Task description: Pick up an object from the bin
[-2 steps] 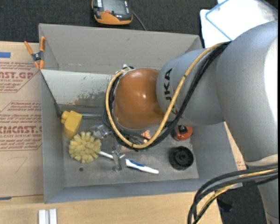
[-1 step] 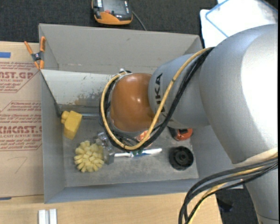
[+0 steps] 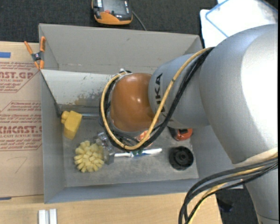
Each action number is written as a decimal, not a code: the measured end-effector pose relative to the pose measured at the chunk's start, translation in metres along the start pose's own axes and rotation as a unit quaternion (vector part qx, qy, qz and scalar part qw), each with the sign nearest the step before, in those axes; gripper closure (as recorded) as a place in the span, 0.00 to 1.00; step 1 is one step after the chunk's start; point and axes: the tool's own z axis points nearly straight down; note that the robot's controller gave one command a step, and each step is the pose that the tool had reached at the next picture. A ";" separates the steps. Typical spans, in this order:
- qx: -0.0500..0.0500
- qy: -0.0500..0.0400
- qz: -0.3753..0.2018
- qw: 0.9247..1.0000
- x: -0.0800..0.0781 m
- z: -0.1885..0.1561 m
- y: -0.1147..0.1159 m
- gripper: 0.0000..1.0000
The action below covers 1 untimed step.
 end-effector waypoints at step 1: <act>0.000 -0.005 -0.006 1.000 -0.012 -0.075 0.008 1.00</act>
Offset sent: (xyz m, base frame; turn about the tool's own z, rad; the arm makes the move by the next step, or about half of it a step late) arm -0.0131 0.0073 0.2566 0.0259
